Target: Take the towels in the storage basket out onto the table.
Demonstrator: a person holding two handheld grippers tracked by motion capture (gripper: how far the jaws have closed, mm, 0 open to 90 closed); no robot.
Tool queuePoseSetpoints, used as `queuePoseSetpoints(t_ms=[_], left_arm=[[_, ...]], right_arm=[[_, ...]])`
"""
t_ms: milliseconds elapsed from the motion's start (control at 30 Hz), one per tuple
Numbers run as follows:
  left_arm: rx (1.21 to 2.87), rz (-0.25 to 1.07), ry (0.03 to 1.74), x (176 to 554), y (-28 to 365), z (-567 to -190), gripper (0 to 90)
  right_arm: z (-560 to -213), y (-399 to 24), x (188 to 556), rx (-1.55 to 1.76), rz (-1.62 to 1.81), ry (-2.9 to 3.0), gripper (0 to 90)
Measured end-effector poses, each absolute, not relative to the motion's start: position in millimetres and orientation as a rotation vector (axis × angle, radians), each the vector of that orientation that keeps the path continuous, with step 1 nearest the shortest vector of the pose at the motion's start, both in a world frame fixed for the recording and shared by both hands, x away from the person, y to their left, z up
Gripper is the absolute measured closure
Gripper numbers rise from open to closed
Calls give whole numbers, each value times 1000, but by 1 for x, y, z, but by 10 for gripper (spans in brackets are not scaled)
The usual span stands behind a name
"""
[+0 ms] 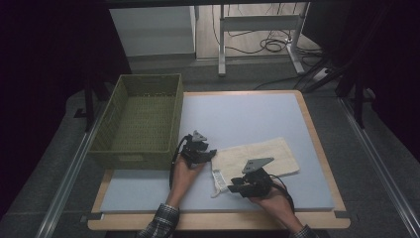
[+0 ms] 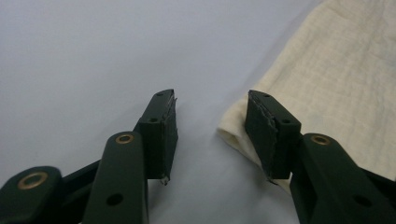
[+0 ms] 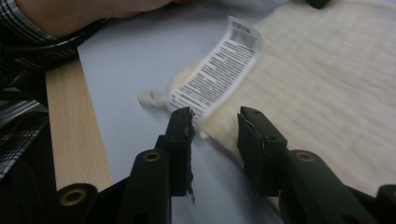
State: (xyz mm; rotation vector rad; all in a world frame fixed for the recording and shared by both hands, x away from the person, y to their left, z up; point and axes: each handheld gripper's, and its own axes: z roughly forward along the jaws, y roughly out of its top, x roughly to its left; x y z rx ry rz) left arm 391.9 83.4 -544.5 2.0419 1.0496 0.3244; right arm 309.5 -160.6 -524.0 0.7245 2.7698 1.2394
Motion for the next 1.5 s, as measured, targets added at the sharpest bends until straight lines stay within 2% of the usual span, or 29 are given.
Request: queuePoseSetpoints(t_ms=[300,467,567,633,700,733,933,967,1000,1067,1167,1233,1500], left_arm=[[2042,326,1049,392,84,-545,541],[2042,325,1049,392,84,-545,540],[2042,325,1049,392,84,-544,540],[2043,326,1049,392,83,-544,540],[2045,329,1048,392,83,-544,539],[2047,332,1048,392,83,-544,539],[2052,333,1037,392,83,-544,572],[2052,333,1037,392,83,-544,618],[2049,287,1010,392,84,-544,707],[2047,253,997,392,84,-544,790],[2029,263,1010,390,84,-543,866],[1946,261,1059,389,92,-541,877],[1910,305,1048,386,90,-535,876]], right_arm=[[-528,-126,309,664,1205,2787,520],[-530,-112,309,649,1157,2767,503],[-529,-106,304,635,1062,2705,646],[-528,-103,302,637,1020,2684,711],[-527,-102,302,641,993,2691,822],[-526,-102,302,645,988,2697,838],[-527,-109,311,739,1073,2749,858],[-527,-110,311,741,1089,2757,859],[-527,-110,312,742,1104,2767,860],[-528,-109,312,748,1125,2776,859],[-529,-106,313,749,1149,2786,859],[-528,-102,313,737,1158,2787,859],[-512,-105,315,739,1254,2743,859]])
